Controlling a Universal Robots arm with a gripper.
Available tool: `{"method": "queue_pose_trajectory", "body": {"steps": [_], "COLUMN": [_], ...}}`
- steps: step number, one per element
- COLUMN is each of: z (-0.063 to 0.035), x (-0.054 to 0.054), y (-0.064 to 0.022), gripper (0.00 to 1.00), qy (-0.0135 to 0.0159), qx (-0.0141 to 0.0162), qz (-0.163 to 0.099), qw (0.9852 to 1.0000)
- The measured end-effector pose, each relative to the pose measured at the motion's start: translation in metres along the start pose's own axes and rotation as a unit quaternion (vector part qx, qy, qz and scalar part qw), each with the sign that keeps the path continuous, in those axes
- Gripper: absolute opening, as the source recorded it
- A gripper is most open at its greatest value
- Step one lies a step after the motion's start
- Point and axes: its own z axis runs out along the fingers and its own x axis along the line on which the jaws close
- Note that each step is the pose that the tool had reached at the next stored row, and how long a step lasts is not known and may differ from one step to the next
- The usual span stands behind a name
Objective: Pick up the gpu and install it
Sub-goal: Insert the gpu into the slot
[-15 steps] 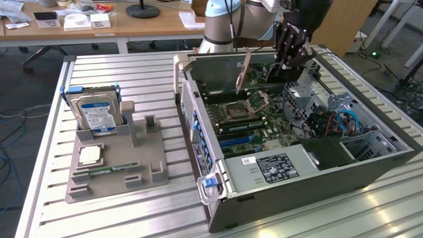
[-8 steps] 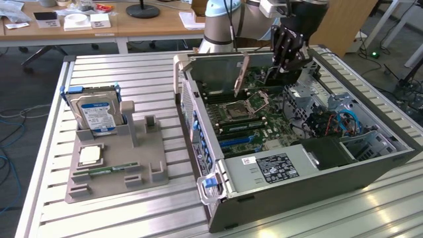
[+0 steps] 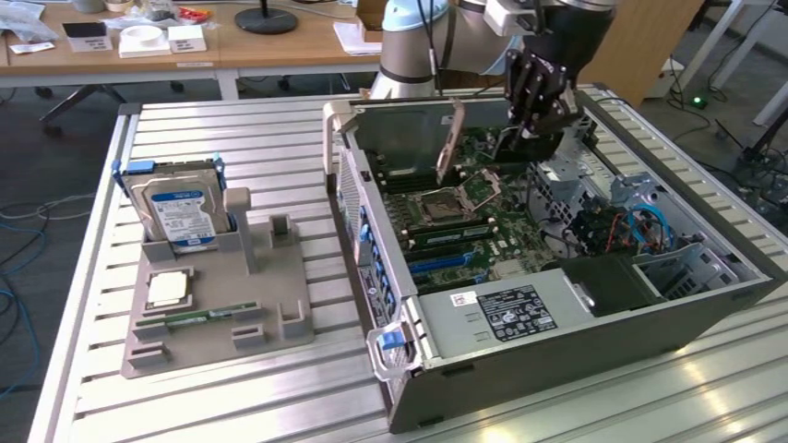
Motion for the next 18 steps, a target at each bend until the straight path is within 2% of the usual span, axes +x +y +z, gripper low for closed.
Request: {"method": "queue_pose_trajectory", "body": {"steps": [6, 18], "z": [-0.0001, 0.012], "x": [0.01, 0.014], "y": [0.0015, 0.0033], "gripper": [0.26, 0.26], "qy": [-0.0001, -0.0001], "qx": [0.0, 0.0001], "qz": [0.0, -0.001], "qw": [1.0, 1.0]}}
